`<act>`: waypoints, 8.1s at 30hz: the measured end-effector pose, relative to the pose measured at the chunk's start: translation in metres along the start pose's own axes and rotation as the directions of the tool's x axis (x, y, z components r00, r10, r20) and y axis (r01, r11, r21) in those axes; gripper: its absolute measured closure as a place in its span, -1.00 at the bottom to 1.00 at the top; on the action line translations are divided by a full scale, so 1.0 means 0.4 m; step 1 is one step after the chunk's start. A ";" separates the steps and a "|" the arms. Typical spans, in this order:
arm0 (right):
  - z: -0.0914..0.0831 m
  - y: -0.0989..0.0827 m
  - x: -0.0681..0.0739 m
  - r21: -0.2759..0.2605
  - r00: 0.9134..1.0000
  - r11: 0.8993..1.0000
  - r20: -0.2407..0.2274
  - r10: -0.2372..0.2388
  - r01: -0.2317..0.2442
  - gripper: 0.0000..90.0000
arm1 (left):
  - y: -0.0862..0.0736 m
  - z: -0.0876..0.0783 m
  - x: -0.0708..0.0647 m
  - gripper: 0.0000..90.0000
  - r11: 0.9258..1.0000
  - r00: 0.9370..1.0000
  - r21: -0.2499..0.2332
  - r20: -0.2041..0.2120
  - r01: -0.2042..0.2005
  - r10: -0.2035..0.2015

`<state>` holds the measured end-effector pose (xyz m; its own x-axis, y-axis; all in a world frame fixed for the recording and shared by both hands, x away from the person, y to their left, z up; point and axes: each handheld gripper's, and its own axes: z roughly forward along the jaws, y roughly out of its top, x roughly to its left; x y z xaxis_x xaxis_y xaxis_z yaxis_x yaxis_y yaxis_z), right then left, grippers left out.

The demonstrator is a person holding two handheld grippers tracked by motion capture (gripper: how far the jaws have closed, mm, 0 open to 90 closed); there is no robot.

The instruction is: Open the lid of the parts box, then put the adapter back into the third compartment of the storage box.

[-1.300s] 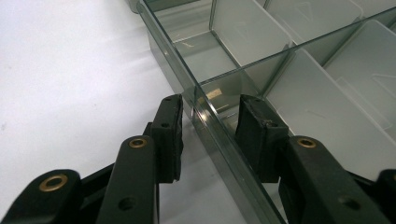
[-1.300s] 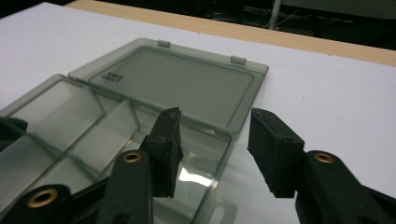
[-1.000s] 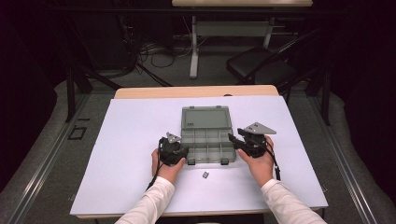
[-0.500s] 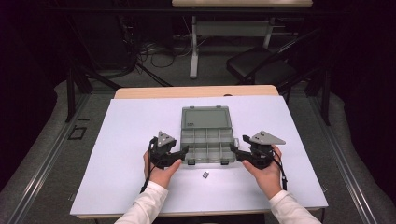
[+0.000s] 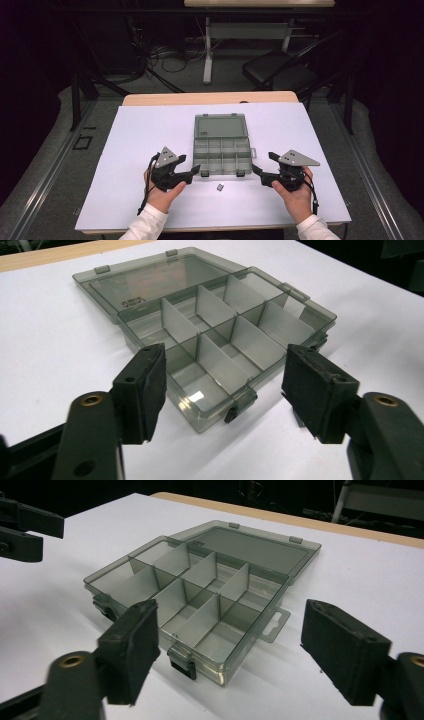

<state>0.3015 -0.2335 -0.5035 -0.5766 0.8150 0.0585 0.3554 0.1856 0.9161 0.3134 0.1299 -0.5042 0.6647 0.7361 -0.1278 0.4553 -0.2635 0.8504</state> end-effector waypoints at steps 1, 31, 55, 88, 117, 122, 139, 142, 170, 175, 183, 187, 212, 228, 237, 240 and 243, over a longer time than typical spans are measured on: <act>-0.004 -0.001 -0.001 0.000 1.000 1.000 -0.007 0.002 -0.002 -0.58 | -0.001 -0.003 0.000 -0.28 1.000 1.000 -0.007 0.010 0.004 -0.003; -0.011 -0.023 -0.003 -0.036 0.999 0.998 0.013 -0.050 0.051 -0.66 | -0.017 0.035 -0.081 -0.63 0.999 0.980 -0.007 0.193 -0.041 0.042; 0.003 -0.025 0.002 -0.009 0.998 0.998 -0.003 -0.058 0.058 -0.66 | -0.034 0.083 -0.148 -0.15 0.994 0.985 0.065 0.152 -0.092 0.082; 0.011 -0.029 0.001 0.008 0.999 0.999 -0.015 -0.051 0.051 -0.66 | -0.077 0.184 -0.194 0.48 0.981 0.999 0.191 0.018 -0.042 0.039; 0.015 -0.031 0.001 0.014 0.999 0.999 -0.019 -0.049 0.049 -0.66 | -0.092 0.196 -0.206 0.70 0.977 0.997 0.203 -0.023 -0.072 0.078; 0.014 -0.031 0.001 0.013 0.999 0.999 -0.020 -0.049 0.049 -0.66 | -0.092 0.196 -0.207 0.70 0.977 0.997 0.202 -0.024 -0.068 0.074; 0.011 -0.030 0.000 0.012 0.999 0.999 -0.020 -0.047 0.048 -0.66 | -0.083 0.184 -0.199 0.70 0.981 0.999 0.187 -0.014 -0.047 0.051; 0.011 -0.030 -0.001 0.011 0.999 0.999 -0.022 -0.045 0.045 -0.66 | -0.076 0.174 -0.196 0.70 0.984 0.999 0.174 -0.005 -0.044 0.046; 0.012 -0.031 -0.004 0.014 0.999 0.999 -0.011 -0.040 0.040 -0.66 | 0.019 0.109 -0.153 0.70 0.991 0.999 0.128 0.038 -0.032 0.027; 0.016 -0.032 -0.003 0.014 0.999 0.999 -0.011 -0.041 0.041 -0.66 | 0.062 0.111 -0.136 0.70 0.991 0.999 0.126 0.024 -0.036 0.033; 0.018 -0.032 -0.004 0.010 0.999 0.999 -0.012 -0.037 0.037 -0.66 | 0.113 0.122 -0.111 0.70 0.990 0.999 0.139 0.019 -0.035 0.033; 0.018 -0.032 -0.005 0.014 0.999 0.999 -0.014 -0.034 0.034 -0.66 | 0.127 0.134 -0.104 0.70 0.989 0.999 0.146 0.018 -0.031 0.029; 0.022 -0.033 -0.008 0.022 0.999 0.999 -0.018 -0.037 0.037 -0.66 | 0.199 0.255 -0.045 0.70 0.980 0.999 0.196 -0.039 0.029 -0.022; 0.022 -0.033 -0.008 0.015 0.999 0.999 -0.027 -0.033 0.034 -0.66 | 0.194 0.320 -0.046 0.70 0.975 0.999 0.220 -0.040 0.021 -0.012; 0.022 -0.033 -0.008 0.016 0.999 0.999 -0.030 -0.036 0.037 -0.66 | 0.182 0.350 -0.047 0.70 0.975 0.999 0.223 -0.033 0.021 -0.014; 0.022 -0.033 -0.007 0.017 0.999 0.999 -0.033 -0.036 0.036 -0.66 | 0.179 0.357 -0.049 0.70 0.974 0.999 0.224 -0.030 0.020 -0.014; 0.022 -0.033 -0.006 0.016 0.999 0.999 -0.033 -0.036 0.037 -0.66 | 0.175 0.363 -0.052 0.70 0.973 0.999 0.229 -0.033 0.018 -0.011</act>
<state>0.3047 -0.2331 -0.5194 -0.6129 0.7893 0.0380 0.3453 0.2243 0.9113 0.4175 0.0057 -0.5160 0.6400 0.7589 -0.1199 0.5908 -0.3864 0.7083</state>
